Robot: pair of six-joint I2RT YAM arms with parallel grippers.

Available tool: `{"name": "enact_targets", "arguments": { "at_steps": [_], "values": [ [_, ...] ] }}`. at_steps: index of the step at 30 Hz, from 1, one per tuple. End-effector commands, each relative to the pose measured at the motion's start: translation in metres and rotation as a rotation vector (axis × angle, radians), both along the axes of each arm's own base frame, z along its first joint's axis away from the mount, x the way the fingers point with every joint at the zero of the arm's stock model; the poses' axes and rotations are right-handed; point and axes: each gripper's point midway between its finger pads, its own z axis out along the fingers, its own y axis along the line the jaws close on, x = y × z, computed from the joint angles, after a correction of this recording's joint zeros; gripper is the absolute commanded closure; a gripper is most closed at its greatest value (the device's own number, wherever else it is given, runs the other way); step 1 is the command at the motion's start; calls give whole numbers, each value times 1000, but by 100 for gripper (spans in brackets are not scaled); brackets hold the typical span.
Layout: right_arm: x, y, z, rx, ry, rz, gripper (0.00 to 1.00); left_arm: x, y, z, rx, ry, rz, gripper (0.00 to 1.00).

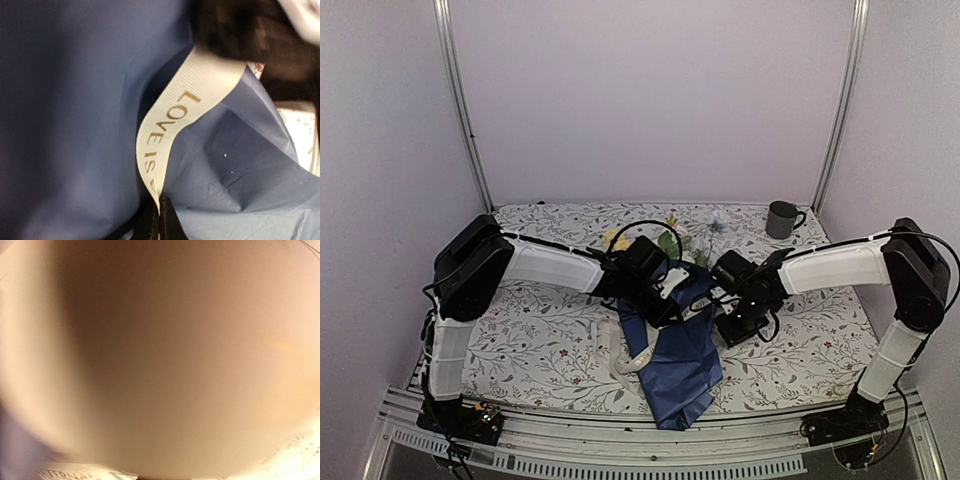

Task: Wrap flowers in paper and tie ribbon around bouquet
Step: Cross the ribbon over the folded bouquet.

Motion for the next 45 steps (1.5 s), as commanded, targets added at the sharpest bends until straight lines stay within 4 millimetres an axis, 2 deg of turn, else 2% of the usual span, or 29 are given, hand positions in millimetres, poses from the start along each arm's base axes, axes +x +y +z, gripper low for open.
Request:
{"name": "enact_targets", "arguments": {
  "at_steps": [1, 6, 11, 14, 17, 18, 19, 22, 25, 27, 30, 33, 35, 37, 42, 45],
  "values": [
    [22, -57, 18, -46, -63, -256, 100, -9, 10, -2, 45, 8, -7, 100],
    [50, -108, 56, -11, -180, -496, 100, -8, 11, -3, 52, 5, -7, 100],
    [84, -154, 115, 69, -348, -658, 100, -8, 12, -4, 59, 4, -7, 100],
    [105, -158, 165, 125, -464, -640, 100, -8, 13, -4, 64, 1, -6, 100],
    [125, -145, 218, 186, -550, -566, 100, -8, 14, -3, 66, -3, -5, 100],
    [133, -138, 246, 232, -589, -542, 100, -7, 14, -3, 66, -3, -4, 100],
    [137, -132, 263, 259, -608, -514, 100, -7, 13, -2, 63, -5, -4, 100],
    [140, -100, 315, 395, -659, -387, 100, -7, 12, -2, 56, -4, -6, 100],
    [113, -28, 342, 552, -660, -153, 100, -7, 10, -1, 39, 5, -11, 100],
    [78, 31, 354, 673, -644, 52, 100, -8, 8, -1, 17, 18, -16, 100],
    [7, 107, 365, 871, -588, 359, 100, -8, 7, 0, -22, 48, -23, 100],
    [-55, 152, 370, 1036, -512, 596, 100, -6, 7, 0, -48, 68, -25, 100],
    [-86, 172, 370, 1129, -452, 708, 100, -6, 6, 2, -69, 71, -32, 100],
    [-97, 190, 358, 1150, -403, 742, 100, -5, 5, 3, -85, 70, -39, 100],
    [-108, 236, 306, 1081, -285, 791, 100, -2, 3, 3, -114, 75, -59, 100],
    [-94, 253, 269, 990, -272, 757, 100, -1, 3, 0, -112, 74, -59, 100]
  ]
}}
